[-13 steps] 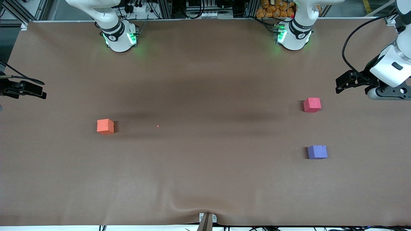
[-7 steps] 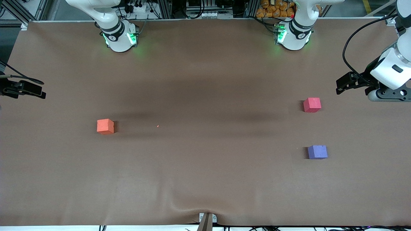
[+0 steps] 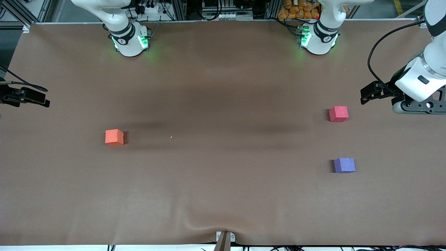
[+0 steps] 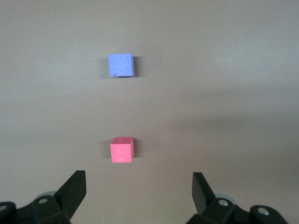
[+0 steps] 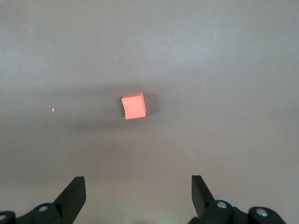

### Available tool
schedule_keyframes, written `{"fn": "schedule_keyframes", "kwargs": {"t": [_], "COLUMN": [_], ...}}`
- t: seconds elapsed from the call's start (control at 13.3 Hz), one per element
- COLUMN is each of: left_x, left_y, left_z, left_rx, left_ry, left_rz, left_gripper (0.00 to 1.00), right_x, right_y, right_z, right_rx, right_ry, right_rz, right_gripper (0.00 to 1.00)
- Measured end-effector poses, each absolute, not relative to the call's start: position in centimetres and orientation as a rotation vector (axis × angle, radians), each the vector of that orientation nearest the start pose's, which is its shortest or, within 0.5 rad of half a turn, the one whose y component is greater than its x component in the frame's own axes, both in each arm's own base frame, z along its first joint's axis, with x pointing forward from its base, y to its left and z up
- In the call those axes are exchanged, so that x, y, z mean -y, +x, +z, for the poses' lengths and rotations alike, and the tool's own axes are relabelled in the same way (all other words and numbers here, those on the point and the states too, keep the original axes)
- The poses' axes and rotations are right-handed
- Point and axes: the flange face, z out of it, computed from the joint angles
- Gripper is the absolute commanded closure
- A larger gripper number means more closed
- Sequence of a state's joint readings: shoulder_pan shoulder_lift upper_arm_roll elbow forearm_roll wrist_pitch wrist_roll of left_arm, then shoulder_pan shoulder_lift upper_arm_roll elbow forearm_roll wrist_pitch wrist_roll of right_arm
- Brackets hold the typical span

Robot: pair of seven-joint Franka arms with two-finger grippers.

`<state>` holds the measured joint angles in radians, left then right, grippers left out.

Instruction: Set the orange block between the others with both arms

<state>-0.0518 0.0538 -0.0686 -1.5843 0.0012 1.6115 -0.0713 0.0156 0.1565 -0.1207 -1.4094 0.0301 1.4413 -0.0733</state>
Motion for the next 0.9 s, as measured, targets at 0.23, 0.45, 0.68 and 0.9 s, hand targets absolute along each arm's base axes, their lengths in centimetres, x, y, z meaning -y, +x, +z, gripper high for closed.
{"fn": "schedule_keyframes", "kwargs": {"t": [0.23,0.45,0.68,0.9], "left_x": [6.8,6.8,6.8,6.8], "left_y": [57.0,57.0,57.0,57.0], "left_z": [59.0,59.0,58.9,58.9], "left_rx": [-0.077,-0.077,-0.077,-0.075], "left_ry": [-3.140,-3.140,-3.140,-3.140], "left_rz": [0.046,0.046,0.048,0.048], "left_gripper": [0.00,0.00,0.00,0.00], "right_x": [5.1,4.6,3.8,3.0], "right_y": [58.6,58.8,61.4,64.5], "right_z": [60.0,59.3,55.0,47.7], "right_rx": [-0.043,-0.029,0.012,0.079], "right_ry": [-3.113,-3.113,-3.120,-3.128], "right_rz": [0.190,0.210,0.201,0.220], "right_gripper": [0.00,0.00,0.00,0.00]}}
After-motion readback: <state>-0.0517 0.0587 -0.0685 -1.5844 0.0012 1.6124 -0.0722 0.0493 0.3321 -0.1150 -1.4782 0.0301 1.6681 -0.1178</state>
